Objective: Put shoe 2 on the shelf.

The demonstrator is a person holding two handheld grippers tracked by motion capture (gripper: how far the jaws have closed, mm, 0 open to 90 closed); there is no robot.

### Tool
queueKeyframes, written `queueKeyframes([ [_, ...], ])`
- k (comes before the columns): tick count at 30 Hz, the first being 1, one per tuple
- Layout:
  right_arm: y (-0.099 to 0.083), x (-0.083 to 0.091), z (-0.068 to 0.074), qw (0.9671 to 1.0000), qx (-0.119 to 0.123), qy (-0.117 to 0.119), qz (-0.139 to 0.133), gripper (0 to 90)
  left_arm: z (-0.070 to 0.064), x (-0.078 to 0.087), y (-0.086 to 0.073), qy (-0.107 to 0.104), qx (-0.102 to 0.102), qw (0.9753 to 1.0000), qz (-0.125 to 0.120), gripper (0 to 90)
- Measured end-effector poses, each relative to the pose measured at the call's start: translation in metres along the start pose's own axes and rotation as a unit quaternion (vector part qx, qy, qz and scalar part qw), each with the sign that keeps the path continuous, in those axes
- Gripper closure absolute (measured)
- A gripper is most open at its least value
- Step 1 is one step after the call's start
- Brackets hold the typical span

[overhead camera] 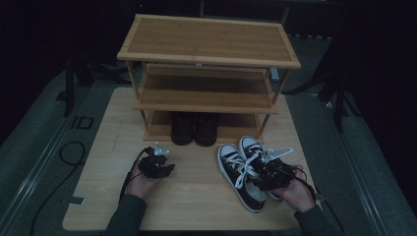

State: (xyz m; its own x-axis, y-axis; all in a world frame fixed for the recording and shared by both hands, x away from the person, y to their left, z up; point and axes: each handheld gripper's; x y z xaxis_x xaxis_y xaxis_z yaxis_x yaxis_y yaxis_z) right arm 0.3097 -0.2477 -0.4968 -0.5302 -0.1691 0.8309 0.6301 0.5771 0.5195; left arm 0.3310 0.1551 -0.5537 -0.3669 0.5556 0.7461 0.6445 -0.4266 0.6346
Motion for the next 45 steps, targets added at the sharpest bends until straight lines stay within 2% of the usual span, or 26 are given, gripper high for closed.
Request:
queueKeyframes([
  [1,0.002,-0.004,0.001,0.9999,-0.008,-0.014,0.003,34.7,0.000,0.000,0.000,0.000,0.000,1.0000,0.000,56.6],
  [2,0.003,-0.006,0.001,0.9997,-0.014,-0.019,0.004,36.3,0.000,0.000,0.000,0.000,0.000,1.0000,0.000,56.6],
  [10,0.007,-0.013,0.006,0.9989,-0.036,-0.029,0.005,39.7,0.000,0.000,0.000,0.000,0.001,1.0000,-0.002,56.5],
  [14,0.010,-0.019,0.009,0.9986,-0.029,-0.042,0.016,40.1,0.000,-0.001,0.000,0.001,0.000,1.0000,-0.001,56.5],
  [16,0.011,-0.022,0.011,0.9985,-0.024,-0.044,0.023,35.9,0.000,-0.001,0.000,0.000,0.001,1.0000,-0.002,56.5],
  [18,0.012,-0.023,0.013,0.9983,-0.020,-0.047,0.027,35.6,0.000,-0.001,0.000,-0.001,0.001,1.0000,-0.003,56.5],
  [20,0.013,-0.024,0.013,0.9980,-0.019,-0.052,0.030,39.6,0.000,0.000,0.000,0.000,0.000,1.0000,-0.001,56.5],
  [21,0.014,-0.024,0.011,0.9979,-0.023,-0.052,0.031,45.3,0.000,-0.001,0.000,0.000,0.000,1.0000,-0.001,56.5],
  [24,0.015,-0.024,0.009,0.9979,-0.021,-0.053,0.031,49.6,0.000,-0.001,0.000,0.000,0.000,1.0000,-0.002,56.5],
  [27,0.014,-0.023,0.005,0.9979,-0.025,-0.052,0.028,60.9,0.000,-0.001,0.000,0.001,0.000,1.0000,-0.001,56.4],
  [29,0.013,-0.024,0.000,0.9986,-0.032,-0.032,0.028,69.0,0.000,0.000,0.000,-0.001,0.000,1.0000,-0.002,56.4],
  [31,0.013,-0.024,-0.004,0.9987,-0.035,-0.023,0.030,71.5,0.000,0.000,0.000,-0.001,0.000,1.0000,-0.002,56.4],
  [34,0.013,-0.026,-0.009,0.9995,-0.017,-0.010,0.027,75.1,0.000,0.000,0.000,-0.001,0.000,1.0000,-0.002,56.4],
  [39,0.014,-0.027,-0.014,0.9996,0.021,0.005,0.018,76.3,0.000,0.000,0.000,-0.001,0.000,1.0000,-0.002,56.4],
  [40,0.015,-0.027,-0.017,0.9992,0.034,0.011,0.018,77.3,0.000,0.000,0.000,-0.001,0.000,1.0000,-0.002,56.4],
  [41,0.015,-0.027,-0.017,0.9992,0.034,0.011,0.018,77.3,0.000,0.000,0.000,0.000,-0.001,1.0000,-0.002,56.4],
  [44,0.018,-0.028,-0.019,0.9982,0.055,0.014,0.021,78.2,0.000,0.000,0.000,-0.001,0.000,1.0000,-0.002,56.4],
  [45,0.021,-0.028,-0.019,0.9972,0.070,0.012,0.023,79.7,0.000,0.000,0.000,-0.001,0.000,1.0000,-0.002,56.4],
])
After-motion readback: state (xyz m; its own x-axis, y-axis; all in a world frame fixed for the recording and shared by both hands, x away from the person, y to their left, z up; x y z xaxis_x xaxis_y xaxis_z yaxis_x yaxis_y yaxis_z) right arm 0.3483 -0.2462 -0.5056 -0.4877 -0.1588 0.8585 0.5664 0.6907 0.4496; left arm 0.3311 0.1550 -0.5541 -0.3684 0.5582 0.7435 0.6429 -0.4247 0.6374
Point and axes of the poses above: each handheld gripper's, and its own axes: x roughly backward along the jaws, y roughly out of its top, z roughly to its left, and after that the axes turned 14 degrees about -y, right-handed
